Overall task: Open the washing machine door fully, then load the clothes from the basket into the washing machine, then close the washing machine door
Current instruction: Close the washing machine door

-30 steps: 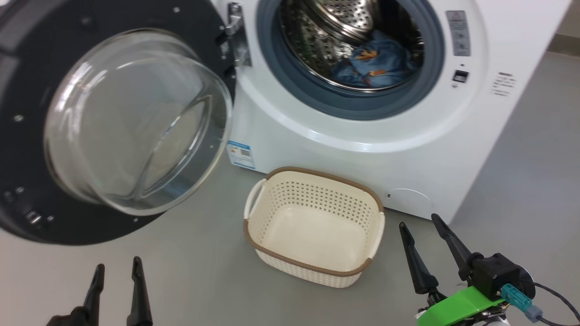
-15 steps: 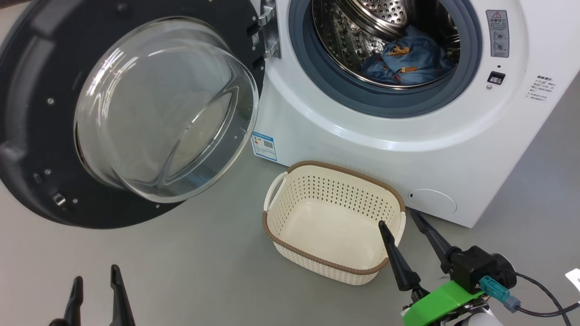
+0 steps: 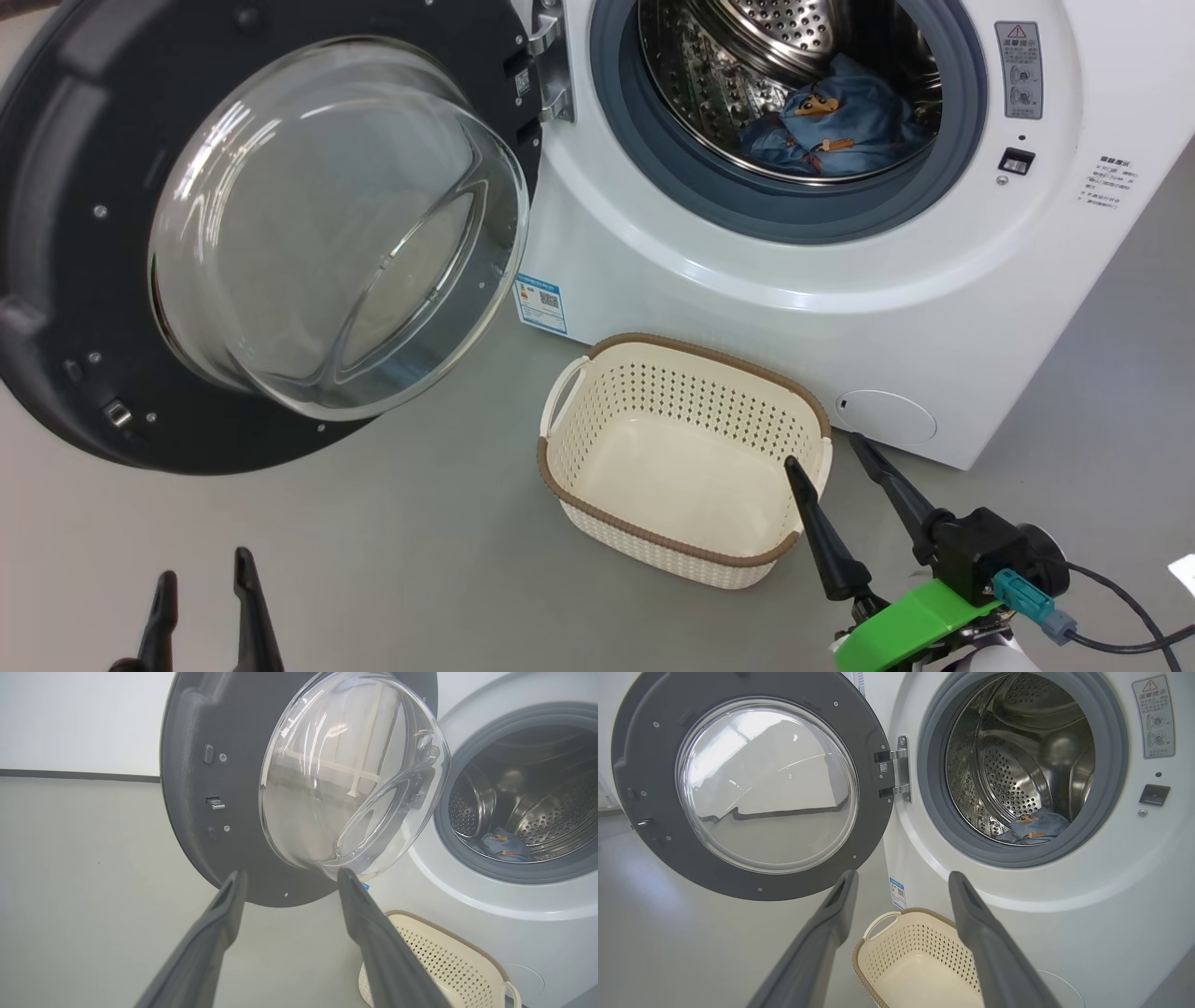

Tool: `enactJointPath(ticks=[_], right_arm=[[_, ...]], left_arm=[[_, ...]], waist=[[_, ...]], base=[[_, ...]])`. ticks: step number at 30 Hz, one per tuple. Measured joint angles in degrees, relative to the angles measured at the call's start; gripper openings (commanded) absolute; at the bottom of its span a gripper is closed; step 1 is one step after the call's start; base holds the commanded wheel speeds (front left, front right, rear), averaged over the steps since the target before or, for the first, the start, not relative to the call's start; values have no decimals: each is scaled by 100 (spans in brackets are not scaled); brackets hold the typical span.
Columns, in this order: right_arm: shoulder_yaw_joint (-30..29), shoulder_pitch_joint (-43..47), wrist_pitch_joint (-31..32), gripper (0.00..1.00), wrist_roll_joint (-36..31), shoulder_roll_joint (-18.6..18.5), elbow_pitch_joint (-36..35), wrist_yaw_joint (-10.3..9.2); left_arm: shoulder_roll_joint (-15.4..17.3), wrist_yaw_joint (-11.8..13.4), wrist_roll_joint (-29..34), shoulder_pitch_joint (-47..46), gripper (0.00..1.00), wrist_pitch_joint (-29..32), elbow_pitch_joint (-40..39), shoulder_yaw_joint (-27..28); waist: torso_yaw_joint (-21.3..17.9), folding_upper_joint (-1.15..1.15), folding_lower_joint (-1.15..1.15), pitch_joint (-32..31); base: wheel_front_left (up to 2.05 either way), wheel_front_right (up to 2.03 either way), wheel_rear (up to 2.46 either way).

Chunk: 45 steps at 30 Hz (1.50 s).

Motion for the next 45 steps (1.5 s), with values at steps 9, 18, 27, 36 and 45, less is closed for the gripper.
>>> enactJointPath(ticks=[9,18,27,36,45], right_arm=[[-34,10,0,100,1,2,-30,0],[-116,25,0,100,2,9,-65,0],[-194,165,0,100,8,25,-134,0],[-191,193,0,100,12,42,-281,0],[-200,257,0,100,16,30,-280,0]], left_arm=[[1,1,3,74,0,0,24,-92],[-1,-301,-54,-5,0,0,33,221],[4,-945,-671,-701,0,0,127,1314],[766,-1251,-1301,-1853,0,59,1003,2040],[1457,-1379,-2326,-3026,0,338,2299,2551]], waist=[[-3,0,0,8],[-14,0,0,-4],[-46,0,0,-61],[-117,0,0,-86],[-355,0,0,29]], base=[[0,0,0],[0,0,0],[0,0,0],[0,0,0],[0,0,0]])
